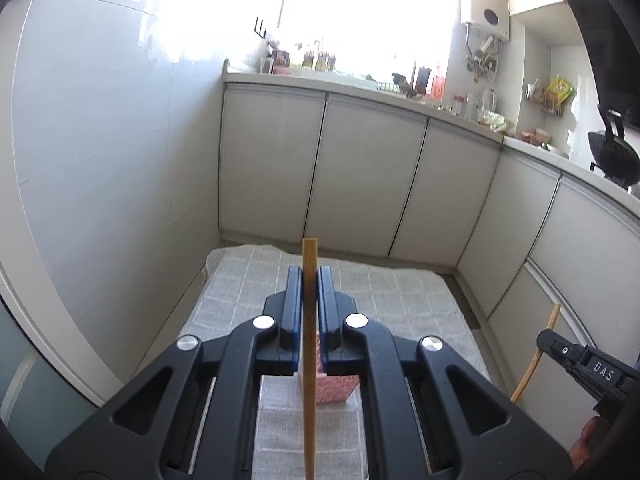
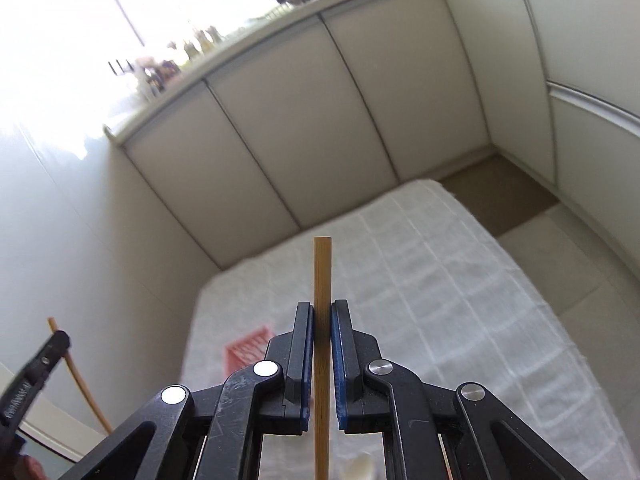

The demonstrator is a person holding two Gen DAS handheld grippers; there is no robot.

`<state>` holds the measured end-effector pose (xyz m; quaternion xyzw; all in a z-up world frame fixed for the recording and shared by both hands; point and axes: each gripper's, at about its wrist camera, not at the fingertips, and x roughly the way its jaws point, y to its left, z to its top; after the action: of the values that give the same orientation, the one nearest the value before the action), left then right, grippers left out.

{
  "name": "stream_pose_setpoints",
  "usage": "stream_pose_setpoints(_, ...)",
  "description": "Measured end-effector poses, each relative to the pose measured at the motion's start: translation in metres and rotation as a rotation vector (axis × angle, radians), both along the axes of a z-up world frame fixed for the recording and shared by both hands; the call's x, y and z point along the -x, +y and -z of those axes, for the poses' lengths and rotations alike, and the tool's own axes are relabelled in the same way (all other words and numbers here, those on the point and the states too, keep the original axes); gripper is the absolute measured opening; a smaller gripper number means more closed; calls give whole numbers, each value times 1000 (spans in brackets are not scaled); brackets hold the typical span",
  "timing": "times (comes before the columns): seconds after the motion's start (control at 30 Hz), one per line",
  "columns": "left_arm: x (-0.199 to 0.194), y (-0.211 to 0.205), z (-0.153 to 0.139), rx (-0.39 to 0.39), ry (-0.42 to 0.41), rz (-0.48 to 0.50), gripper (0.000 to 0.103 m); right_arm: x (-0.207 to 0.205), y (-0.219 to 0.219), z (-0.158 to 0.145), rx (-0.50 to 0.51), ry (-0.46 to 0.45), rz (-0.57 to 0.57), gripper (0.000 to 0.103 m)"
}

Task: Organize utensils
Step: 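Carry both chopsticks to the pink holder and drop them in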

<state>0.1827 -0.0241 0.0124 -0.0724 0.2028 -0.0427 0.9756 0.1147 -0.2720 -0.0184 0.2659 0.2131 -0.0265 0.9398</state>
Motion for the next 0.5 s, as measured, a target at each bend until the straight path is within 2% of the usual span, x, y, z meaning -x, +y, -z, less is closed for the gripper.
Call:
stream_pose_setpoints(0.07, -7, 2, -6, 49, -49, -9, 8, -16, 9, -16, 2, -78, -20, 8)
stream_pose_setpoints(0.1, -9, 3, -8, 72, -71, -13, 8, -16, 9, -16, 2, -78, -20, 8)
stream_pose_setpoints(0.2, -23, 3, -12, 109, -145, -21, 8, -42, 23, -29, 45, -183, -37, 8)
stream_pose_setpoints(0.27, -31, 3, -11, 102, -198, -24, 8, -55, 29, -34, 72, -220, -35, 8)
stream_pose_setpoints(0.4, -50, 0, -4, 83, -274, -6, 8, -76, 37, -42, 65, -292, -56, 8)
stream_pose_setpoints(0.5, -65, -3, 6, 60, -304, 14, 8, -101, 52, -35, 97, -356, -68, 8)
